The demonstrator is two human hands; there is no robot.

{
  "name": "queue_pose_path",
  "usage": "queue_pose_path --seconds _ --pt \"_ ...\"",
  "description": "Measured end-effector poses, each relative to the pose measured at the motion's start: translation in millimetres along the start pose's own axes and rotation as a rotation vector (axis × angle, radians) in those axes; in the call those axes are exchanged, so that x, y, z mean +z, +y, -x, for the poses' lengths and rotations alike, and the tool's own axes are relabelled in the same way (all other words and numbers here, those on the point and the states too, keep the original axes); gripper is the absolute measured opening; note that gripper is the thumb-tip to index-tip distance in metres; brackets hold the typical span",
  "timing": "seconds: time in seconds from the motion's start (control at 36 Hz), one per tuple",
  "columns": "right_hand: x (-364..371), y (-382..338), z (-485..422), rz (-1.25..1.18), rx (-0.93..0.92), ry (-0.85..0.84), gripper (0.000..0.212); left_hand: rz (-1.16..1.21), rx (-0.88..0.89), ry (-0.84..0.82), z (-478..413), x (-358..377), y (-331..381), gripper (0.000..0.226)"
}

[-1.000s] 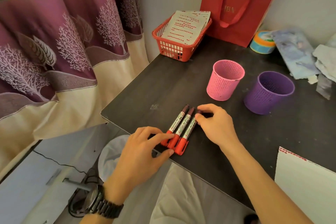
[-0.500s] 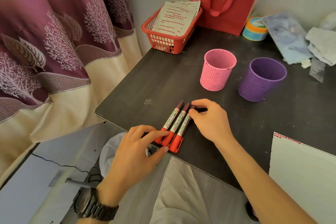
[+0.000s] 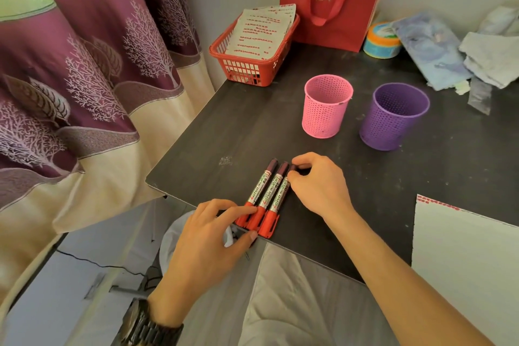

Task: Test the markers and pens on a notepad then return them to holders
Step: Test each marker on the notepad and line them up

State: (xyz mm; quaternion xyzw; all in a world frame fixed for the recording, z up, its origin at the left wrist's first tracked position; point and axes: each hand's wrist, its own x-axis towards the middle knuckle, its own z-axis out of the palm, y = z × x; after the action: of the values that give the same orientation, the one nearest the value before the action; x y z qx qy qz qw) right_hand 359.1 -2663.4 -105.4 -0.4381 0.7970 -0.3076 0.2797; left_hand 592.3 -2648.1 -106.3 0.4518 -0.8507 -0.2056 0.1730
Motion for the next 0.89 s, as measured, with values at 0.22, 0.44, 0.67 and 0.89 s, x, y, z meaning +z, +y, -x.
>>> queue_pose_path --seconds 0.22,0.44,0.67,0.89 --pt "-1.4 -2.4 3.9 -0.009 0.014 0.003 0.031 -0.012 -0.018 -0.033 0.9 -3.6 2.3 0.049" --pt "-58.5 16.6 28.1 -0.178 0.057 0.028 0.023 0.01 0.022 -0.055 -16.9 -13.8 6.2 0.049" --pt "-156.4 98.2 85.1 -0.213 0.064 0.353 0.016 0.056 0.254 -0.099 -78.9 13.0 79.4 0.04" --pt "-215.5 183.8 117.0 -0.036 0.274 0.671 0.014 0.022 0.426 -0.306 -119.2 100.7 171.5 0.052"
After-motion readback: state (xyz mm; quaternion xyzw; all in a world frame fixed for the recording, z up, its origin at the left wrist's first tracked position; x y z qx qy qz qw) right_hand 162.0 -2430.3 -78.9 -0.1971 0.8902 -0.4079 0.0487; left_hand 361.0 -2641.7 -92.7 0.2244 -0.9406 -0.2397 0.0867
